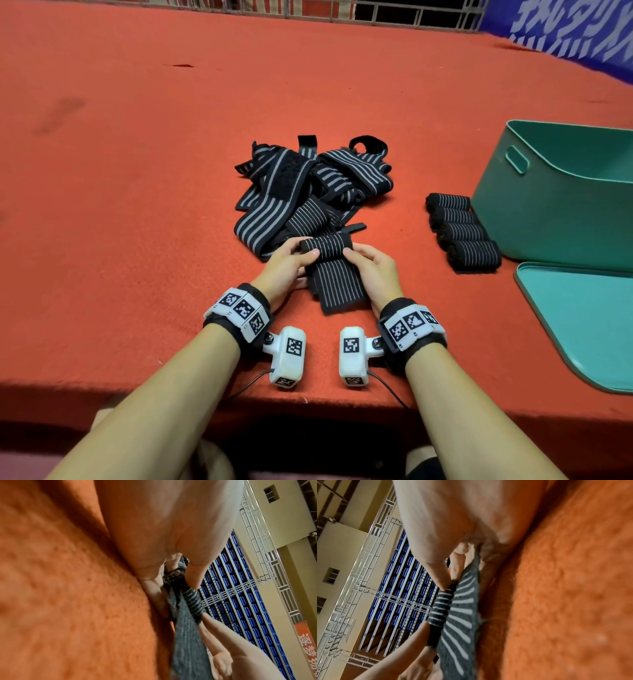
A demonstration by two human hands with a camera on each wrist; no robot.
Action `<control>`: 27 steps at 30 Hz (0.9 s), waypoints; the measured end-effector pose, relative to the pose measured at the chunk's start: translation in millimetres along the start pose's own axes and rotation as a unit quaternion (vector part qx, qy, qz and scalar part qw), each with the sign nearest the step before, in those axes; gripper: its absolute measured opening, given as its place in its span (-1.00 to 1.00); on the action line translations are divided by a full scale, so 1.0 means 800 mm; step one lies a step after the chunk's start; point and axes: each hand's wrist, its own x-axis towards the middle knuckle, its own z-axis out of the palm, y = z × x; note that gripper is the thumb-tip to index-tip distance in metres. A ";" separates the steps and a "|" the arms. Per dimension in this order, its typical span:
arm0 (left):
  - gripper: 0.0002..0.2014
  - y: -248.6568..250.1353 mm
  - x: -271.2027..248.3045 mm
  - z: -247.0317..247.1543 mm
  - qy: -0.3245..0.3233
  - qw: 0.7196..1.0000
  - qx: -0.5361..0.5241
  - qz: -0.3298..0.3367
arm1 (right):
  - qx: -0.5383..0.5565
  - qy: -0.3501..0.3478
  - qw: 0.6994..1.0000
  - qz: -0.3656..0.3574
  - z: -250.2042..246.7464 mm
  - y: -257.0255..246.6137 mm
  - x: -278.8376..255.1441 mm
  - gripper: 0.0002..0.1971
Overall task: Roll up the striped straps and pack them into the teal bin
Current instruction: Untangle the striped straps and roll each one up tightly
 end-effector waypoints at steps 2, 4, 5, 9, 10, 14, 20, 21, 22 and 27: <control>-0.80 0.001 -0.001 0.001 0.005 1.000 -0.001 -0.003 | -0.014 -0.006 1.000 -0.004 0.000 0.000 -0.001 -0.91; -0.79 0.002 -0.001 0.001 0.010 1.000 -0.001 -0.007 | -0.031 -0.013 0.999 -0.003 0.001 -0.001 -0.003 -0.91; -0.80 0.002 -0.002 0.001 0.011 1.000 -0.004 -0.009 | -0.036 -0.019 0.999 0.000 0.001 -0.002 -0.004 -0.90; -0.75 0.007 -0.004 0.001 0.019 0.999 -0.037 -0.016 | -0.030 -0.062 0.997 0.016 0.001 -0.009 -0.011 -0.79; -0.74 0.008 -0.004 0.001 0.017 0.999 -0.045 -0.014 | -0.028 -0.070 0.997 0.021 0.001 -0.010 -0.012 -0.78; -0.72 0.011 -0.004 0.004 -0.006 0.995 -0.096 -0.005 | -0.026 -0.088 0.995 0.025 0.002 -0.013 -0.014 -0.75; -0.61 0.007 0.001 -0.001 -0.025 0.997 -0.066 0.020 | -0.048 -0.103 0.993 0.020 0.000 -0.013 -0.016 -0.71; -0.61 0.007 0.001 -0.001 -0.028 0.998 -0.059 0.020 | -0.049 -0.102 0.993 0.018 -0.001 -0.012 -0.015 -0.72; -0.62 0.007 0.001 -0.002 -0.031 0.998 -0.053 0.020 | -0.047 -0.097 0.994 0.018 -0.001 -0.011 -0.015 -0.73; -0.67 0.008 -0.006 -0.003 -0.045 0.999 0.021 0.011 | -0.016 -0.038 0.999 0.005 -0.003 -0.003 -0.007 -0.87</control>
